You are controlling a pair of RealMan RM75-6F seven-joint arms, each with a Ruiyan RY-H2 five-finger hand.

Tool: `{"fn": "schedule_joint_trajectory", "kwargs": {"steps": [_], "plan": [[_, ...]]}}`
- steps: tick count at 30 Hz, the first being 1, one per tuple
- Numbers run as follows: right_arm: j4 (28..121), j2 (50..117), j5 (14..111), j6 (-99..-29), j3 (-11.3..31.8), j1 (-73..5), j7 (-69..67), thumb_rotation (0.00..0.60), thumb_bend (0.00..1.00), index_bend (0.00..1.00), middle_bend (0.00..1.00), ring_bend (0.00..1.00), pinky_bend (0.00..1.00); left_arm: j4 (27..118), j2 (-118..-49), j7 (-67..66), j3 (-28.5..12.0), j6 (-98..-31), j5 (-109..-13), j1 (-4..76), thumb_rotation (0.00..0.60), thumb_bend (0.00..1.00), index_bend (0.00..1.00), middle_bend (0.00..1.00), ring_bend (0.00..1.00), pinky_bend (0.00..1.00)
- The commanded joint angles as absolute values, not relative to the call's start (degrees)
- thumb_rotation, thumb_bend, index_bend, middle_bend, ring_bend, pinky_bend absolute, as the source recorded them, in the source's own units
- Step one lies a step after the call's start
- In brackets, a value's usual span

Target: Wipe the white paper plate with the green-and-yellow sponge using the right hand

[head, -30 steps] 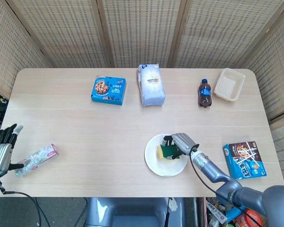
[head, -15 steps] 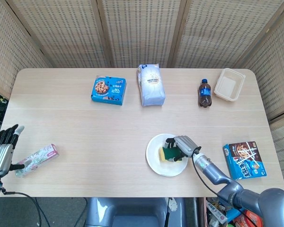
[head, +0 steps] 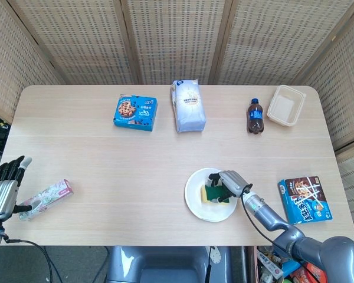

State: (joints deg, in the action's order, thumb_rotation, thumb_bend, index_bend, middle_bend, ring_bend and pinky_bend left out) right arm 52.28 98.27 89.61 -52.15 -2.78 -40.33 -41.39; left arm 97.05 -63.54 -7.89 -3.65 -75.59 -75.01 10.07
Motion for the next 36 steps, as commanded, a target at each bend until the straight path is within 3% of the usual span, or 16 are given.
{"fn": "schedule_joint_trajectory", "kwargs": {"steps": [1, 6, 17, 36], "plan": [[53.81, 97.16, 90.03, -53.8, -1.9, -40.54, -41.45, 0.6, 0.33, 0.56, 0.54, 0.43, 0.5, 97.03, -63.52, -7.85, -3.68, -75.51, -74.93, 10.1, 0.6, 0.0, 0.0, 0.0, 0.0, 0.0], [57.93, 94.31, 90.36, -57.07, 0.33, -41.17, -40.72, 0.6, 0.33, 0.56, 0.54, 0.43, 0.49, 97.09, -63.41, -7.66, -3.62, -75.48, -75.09, 10.11, 0.6, 0.0, 0.0, 0.0, 0.0, 0.0], [65.8, 91.36, 88.21, -63.87, 3.21, -38.05, -40.7, 0.6, 0.38, 0.56, 0.54, 0.43, 0.28, 97.39, -63.11, -7.15, -3.29, -75.71, -75.81, 9.93, 0.6, 0.0, 0.0, 0.0, 0.0, 0.0], [58.71, 95.85, 85.53, -57.23, 0.62, -35.95, -41.53, 0.6, 0.4, 0.57, 0.54, 0.43, 0.25, 97.69, -63.3, -7.76, -3.09, -75.21, -75.8, 10.19, 0.6, 0.0, 0.0, 0.0, 0.0, 0.0]]}}
